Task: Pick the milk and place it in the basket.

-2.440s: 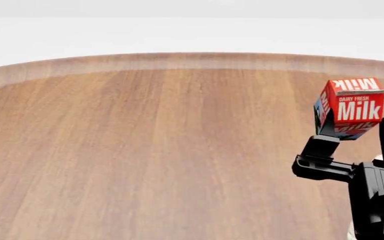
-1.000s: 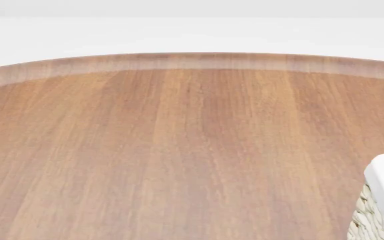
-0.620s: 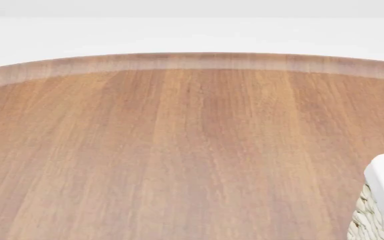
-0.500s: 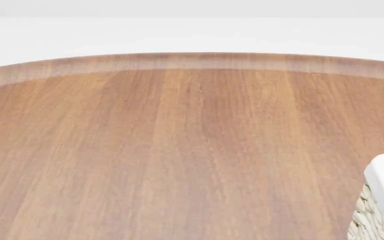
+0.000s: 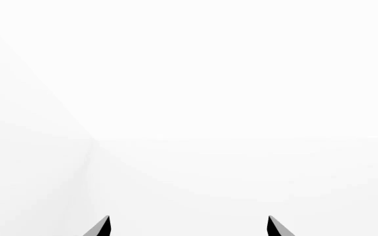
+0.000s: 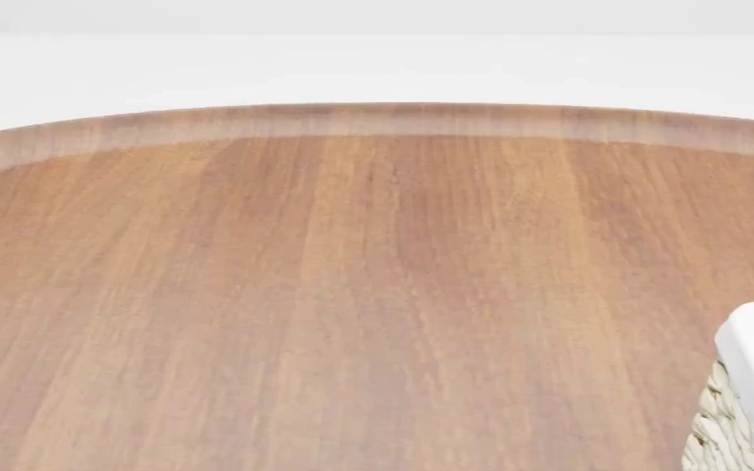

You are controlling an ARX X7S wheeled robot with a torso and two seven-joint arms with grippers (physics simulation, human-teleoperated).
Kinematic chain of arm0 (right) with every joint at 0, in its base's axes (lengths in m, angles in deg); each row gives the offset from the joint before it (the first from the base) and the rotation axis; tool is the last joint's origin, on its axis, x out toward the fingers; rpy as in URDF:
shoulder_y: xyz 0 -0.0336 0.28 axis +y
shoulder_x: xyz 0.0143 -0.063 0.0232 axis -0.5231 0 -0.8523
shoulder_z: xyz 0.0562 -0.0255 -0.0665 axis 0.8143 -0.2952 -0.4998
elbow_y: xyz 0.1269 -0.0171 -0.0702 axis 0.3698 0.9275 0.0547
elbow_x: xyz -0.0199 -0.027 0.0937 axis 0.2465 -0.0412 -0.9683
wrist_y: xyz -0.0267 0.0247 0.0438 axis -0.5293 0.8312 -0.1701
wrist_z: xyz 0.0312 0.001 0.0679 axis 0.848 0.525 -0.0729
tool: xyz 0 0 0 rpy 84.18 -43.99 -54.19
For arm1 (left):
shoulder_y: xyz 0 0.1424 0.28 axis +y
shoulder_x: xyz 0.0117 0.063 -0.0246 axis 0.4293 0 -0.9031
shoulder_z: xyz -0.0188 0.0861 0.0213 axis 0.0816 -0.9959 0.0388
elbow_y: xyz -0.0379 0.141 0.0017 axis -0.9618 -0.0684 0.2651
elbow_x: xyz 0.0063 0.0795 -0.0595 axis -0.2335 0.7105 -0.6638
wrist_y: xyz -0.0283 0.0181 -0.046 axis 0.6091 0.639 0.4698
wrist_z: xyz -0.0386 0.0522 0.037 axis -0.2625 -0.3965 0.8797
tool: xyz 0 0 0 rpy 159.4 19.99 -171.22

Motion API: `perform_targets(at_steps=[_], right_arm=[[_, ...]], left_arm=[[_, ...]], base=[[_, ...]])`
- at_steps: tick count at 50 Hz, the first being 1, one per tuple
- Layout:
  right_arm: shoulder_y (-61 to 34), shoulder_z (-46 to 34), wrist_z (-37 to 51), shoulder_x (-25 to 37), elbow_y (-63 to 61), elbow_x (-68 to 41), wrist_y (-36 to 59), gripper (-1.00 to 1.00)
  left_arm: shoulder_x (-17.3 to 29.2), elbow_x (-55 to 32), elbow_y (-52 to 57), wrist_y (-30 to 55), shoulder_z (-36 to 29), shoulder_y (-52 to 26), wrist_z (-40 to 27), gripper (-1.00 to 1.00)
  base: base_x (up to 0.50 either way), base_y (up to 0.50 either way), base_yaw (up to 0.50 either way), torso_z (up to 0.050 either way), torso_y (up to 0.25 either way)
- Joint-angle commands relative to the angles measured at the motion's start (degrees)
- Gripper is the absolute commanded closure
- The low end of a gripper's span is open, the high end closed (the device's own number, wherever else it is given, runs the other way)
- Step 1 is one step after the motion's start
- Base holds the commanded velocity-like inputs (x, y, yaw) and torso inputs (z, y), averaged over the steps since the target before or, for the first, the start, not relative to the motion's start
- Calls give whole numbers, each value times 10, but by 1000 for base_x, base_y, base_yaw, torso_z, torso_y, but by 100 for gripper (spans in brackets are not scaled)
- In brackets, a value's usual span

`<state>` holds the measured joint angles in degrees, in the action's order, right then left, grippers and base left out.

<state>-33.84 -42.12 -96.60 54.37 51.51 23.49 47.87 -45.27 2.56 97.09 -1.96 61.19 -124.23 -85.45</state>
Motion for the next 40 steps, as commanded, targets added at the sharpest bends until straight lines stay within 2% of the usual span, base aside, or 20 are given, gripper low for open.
perform_targets(at_steps=[1, 12, 40], right_arm=[[2, -7, -15, 14, -3, 5, -3, 100], [17, -19, -25, 20, -5, 1, 11, 100], [157, -2, 14, 63, -29, -91, -9, 100]], left_arm=[[1, 1, -2, -2, -4, 0, -1, -100], [1, 1, -3, -5, -7, 0, -2, -100], [4, -1, 0, -12, -3, 12, -6, -100]], base=[[0, 0, 0, 0, 10], [0, 0, 0, 1, 1], [0, 0, 0, 0, 1]])
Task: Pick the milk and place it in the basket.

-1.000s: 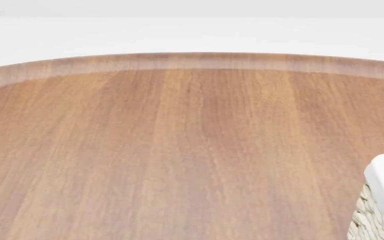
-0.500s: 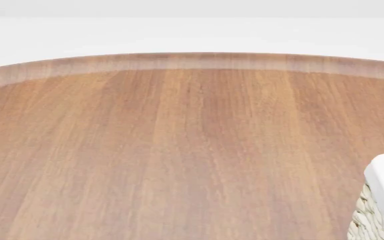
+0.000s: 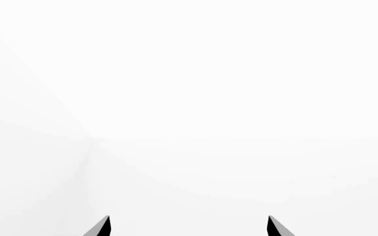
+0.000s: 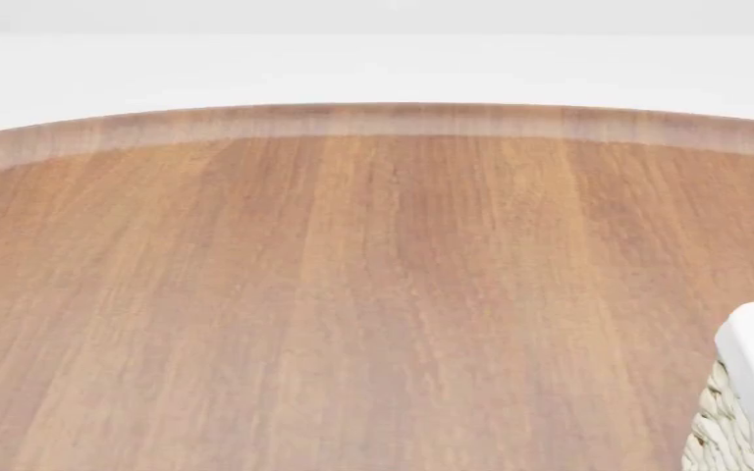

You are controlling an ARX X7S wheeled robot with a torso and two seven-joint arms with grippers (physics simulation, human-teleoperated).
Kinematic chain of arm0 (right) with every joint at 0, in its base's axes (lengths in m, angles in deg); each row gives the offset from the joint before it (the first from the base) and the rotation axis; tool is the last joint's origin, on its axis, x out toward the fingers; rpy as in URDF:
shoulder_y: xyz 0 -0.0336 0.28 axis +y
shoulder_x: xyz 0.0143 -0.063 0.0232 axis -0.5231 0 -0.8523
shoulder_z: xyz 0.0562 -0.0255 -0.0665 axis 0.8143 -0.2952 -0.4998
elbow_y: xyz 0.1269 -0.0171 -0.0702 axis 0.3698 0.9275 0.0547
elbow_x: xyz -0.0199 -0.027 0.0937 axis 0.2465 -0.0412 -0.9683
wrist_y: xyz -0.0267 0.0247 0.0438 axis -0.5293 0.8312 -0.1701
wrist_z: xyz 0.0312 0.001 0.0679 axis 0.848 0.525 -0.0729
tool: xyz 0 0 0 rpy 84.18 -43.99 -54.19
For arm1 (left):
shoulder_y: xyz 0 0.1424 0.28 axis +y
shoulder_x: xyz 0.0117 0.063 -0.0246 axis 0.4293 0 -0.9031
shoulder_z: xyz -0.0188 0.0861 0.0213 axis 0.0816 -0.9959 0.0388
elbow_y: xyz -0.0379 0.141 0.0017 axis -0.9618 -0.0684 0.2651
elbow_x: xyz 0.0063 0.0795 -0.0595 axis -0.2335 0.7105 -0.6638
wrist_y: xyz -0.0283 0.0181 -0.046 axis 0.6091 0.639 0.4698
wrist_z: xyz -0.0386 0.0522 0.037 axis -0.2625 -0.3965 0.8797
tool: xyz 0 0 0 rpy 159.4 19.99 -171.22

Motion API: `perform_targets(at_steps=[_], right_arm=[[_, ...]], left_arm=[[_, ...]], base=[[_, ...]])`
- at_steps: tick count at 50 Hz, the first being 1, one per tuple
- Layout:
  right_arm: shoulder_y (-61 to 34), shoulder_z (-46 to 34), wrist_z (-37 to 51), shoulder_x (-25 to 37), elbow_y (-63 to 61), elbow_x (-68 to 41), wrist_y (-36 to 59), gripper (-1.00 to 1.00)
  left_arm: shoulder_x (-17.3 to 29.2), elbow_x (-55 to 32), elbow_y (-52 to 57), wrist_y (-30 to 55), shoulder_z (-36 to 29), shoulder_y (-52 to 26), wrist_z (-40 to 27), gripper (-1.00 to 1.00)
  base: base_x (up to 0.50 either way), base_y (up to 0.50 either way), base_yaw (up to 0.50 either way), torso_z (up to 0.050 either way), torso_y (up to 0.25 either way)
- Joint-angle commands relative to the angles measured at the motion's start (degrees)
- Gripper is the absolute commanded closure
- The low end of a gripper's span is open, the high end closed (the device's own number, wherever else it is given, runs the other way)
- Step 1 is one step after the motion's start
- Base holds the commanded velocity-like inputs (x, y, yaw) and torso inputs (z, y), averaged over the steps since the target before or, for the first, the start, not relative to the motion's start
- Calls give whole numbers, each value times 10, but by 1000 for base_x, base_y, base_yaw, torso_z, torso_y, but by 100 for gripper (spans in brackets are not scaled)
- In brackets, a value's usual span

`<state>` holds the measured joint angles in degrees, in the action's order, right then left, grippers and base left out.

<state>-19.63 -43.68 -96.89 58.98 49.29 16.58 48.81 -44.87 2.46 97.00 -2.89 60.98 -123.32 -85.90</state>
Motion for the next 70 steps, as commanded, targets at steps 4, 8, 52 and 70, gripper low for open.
perform_targets(at_steps=[4, 8, 52, 70], right_arm=[[38, 21, 35, 21, -1, -39, -29, 100], [64, 28, 53, 29, 1, -59, -37, 100], [134, 32, 195, -37, 114, -45, -109, 100], [136, 20, 195, -65, 122, -37, -107, 100]], left_arm=[[0, 0, 1, -4, -1, 4, -2, -100], [1, -1, 1, -4, -1, 5, -2, -100], [6, 2, -3, -13, -16, 6, -4, -100], [7, 0, -2, -19, -12, 12, -6, -100]], base=[[0, 0, 0, 0, 0], [0, 0, 0, 3, 3], [0, 0, 0, 0, 1], [0, 0, 0, 1, 1]])
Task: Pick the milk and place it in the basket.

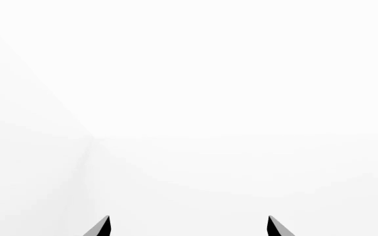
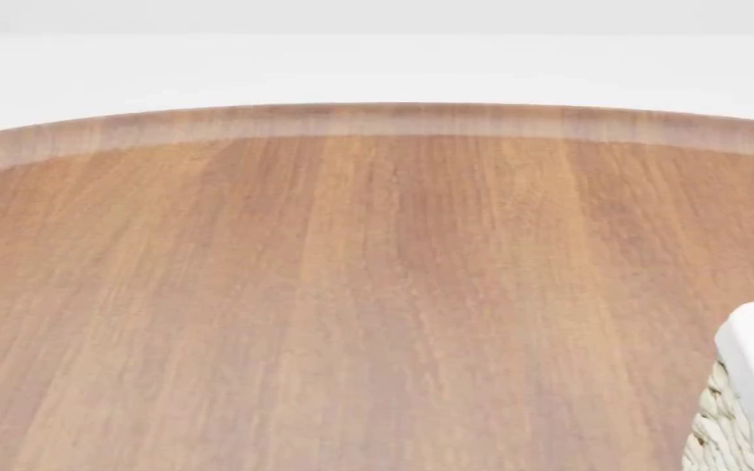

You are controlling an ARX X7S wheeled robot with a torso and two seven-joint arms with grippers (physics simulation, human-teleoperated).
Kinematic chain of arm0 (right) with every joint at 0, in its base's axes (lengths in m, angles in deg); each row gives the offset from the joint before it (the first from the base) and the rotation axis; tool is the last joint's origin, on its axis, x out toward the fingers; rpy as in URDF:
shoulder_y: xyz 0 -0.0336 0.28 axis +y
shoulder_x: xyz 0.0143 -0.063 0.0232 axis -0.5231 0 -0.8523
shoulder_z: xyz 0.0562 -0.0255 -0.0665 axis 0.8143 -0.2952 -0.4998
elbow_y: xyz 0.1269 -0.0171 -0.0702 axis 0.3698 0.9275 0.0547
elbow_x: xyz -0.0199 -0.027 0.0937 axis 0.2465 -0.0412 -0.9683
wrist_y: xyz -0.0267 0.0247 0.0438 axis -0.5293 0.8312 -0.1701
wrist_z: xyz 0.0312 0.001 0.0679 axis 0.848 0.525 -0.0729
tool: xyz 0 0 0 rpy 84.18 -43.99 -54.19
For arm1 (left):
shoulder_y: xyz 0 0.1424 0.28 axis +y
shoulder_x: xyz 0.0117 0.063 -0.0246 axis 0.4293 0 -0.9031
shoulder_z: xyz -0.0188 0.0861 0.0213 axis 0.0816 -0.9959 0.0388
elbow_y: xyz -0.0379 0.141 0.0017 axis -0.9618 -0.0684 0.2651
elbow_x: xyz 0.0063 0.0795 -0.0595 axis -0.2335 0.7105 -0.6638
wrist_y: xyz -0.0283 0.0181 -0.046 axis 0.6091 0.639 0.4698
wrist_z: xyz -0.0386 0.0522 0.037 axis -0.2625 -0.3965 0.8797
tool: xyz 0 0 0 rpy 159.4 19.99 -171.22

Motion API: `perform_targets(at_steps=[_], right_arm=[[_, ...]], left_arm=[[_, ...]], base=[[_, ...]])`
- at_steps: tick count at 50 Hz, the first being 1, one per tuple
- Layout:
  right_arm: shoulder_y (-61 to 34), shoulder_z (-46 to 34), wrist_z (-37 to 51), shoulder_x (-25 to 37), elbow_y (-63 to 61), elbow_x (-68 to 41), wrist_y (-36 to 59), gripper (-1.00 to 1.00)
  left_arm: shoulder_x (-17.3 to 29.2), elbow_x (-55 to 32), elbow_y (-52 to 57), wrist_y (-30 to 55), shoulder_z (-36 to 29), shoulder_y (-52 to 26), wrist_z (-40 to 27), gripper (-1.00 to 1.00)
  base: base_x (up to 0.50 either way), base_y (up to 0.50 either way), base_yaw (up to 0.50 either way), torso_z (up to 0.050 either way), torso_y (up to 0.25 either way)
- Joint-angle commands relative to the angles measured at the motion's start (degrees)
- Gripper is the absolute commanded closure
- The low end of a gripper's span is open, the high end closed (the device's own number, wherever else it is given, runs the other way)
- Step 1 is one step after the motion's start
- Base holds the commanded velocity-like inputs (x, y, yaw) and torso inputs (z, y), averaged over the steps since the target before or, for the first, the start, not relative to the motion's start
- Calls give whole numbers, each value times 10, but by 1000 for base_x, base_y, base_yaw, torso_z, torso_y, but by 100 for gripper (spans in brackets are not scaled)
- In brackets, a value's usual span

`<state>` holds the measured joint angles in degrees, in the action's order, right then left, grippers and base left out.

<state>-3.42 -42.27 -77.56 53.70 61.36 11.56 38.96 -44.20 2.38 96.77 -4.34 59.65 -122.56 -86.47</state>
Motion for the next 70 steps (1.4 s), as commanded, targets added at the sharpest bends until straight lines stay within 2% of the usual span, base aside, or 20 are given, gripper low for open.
perform_targets(at_steps=[1, 25, 35, 51, 60, 70], right_arm=[[-23, 1, -3, -12, -1, 14, -7, 100], [16, 9, 2, 13, -15, -9, -2, 100], [31, 16, 13, 21, -19, -17, -6, 100], [44, 24, 26, 20, -19, -25, -13, 100], [43, 23, 20, 20, -18, -23, -13, 100], [48, 26, 24, 22, -22, -28, -11, 100]], left_arm=[[0, 3, 0, -6, 1, 4, 0, -100], [7, 41, 0, -20, -23, 8, 9, -100], [9, 33, 4, -24, -15, 15, 10, -100], [10, 35, 6, -32, -11, 21, 9, -100], [13, 30, 9, -35, -10, 23, 12, -100], [9, 21, 4, -35, -1, 22, 0, -100]], base=[[0, 0, 0, 0, 0], [0, 0, 0, 0, 1], [0, 0, 0, 0, -231], [-1, 0, 0, 0, -3], [0, 0, 0, 0, -224], [0, 0, 0, 0, -8]])
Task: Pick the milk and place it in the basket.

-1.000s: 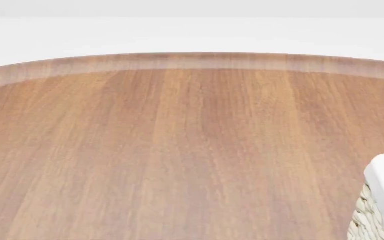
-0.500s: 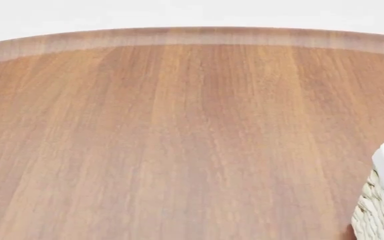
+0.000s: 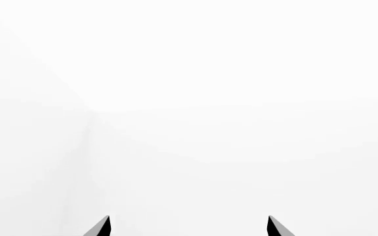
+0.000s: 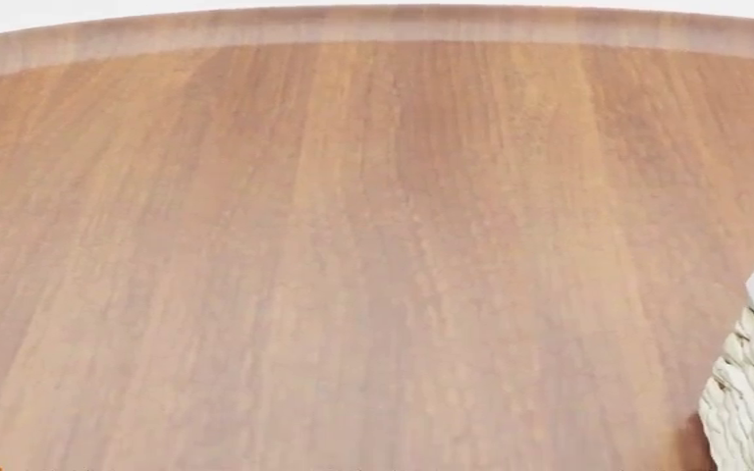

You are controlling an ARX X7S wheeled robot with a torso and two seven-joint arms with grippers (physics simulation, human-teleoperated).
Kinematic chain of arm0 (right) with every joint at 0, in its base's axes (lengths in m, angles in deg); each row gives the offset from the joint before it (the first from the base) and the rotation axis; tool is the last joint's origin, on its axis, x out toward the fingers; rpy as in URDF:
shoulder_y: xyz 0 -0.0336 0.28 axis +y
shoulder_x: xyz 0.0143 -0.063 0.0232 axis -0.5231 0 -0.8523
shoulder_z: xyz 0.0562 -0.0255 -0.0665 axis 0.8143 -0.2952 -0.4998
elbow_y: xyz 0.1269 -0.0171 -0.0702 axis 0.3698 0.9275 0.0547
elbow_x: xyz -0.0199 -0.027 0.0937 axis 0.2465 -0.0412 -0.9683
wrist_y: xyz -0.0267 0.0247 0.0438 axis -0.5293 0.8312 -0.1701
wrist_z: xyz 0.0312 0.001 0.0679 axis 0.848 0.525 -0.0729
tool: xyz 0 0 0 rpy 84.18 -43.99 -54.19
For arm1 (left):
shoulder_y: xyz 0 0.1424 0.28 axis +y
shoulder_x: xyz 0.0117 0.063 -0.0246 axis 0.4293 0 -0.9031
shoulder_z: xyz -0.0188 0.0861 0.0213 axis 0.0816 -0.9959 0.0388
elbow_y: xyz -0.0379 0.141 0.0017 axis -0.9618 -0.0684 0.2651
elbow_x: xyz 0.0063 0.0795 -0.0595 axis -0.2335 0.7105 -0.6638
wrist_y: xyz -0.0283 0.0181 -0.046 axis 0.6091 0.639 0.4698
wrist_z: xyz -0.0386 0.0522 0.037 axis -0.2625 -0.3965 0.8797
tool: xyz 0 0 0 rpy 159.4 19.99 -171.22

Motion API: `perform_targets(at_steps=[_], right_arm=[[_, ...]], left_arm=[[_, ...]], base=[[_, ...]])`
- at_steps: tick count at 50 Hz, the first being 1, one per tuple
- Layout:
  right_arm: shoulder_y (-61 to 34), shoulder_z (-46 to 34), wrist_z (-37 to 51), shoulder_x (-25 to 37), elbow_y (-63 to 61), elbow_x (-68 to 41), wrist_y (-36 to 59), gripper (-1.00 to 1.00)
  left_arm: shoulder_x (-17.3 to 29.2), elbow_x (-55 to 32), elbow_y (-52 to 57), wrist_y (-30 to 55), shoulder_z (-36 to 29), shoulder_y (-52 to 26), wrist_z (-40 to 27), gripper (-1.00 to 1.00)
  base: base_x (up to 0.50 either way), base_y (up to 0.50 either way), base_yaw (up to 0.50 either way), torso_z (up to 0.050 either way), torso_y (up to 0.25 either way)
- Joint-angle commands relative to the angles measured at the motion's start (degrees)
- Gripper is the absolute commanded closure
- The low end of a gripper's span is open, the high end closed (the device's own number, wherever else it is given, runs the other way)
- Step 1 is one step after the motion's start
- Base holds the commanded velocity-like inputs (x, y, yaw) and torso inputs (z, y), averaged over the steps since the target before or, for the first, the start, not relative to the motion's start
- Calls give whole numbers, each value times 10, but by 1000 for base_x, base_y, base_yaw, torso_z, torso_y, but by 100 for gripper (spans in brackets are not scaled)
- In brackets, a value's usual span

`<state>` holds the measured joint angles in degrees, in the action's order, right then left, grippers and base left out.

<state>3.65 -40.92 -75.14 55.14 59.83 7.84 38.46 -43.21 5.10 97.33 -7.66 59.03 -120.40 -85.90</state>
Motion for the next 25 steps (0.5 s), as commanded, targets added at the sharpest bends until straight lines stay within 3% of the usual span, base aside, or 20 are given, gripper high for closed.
perform_targets(at_steps=[1, 21, 25], right_arm=[[-22, 13, 0, 8, -6, 9, -6, 100], [4, 21, 10, 20, -6, -4, -12, 100], [5, 22, 9, 21, -7, -5, -11, 100]], left_arm=[[-1, -4, -1, -2, 5, 1, -5, -100], [5, 22, 3, -17, -15, 1, 8, -100], [8, 27, 7, -20, -19, 4, 13, -100]], base=[[0, 0, 0, 0, 0], [0, 0, 0, 0, 1], [0, 0, 0, 0, -227]])
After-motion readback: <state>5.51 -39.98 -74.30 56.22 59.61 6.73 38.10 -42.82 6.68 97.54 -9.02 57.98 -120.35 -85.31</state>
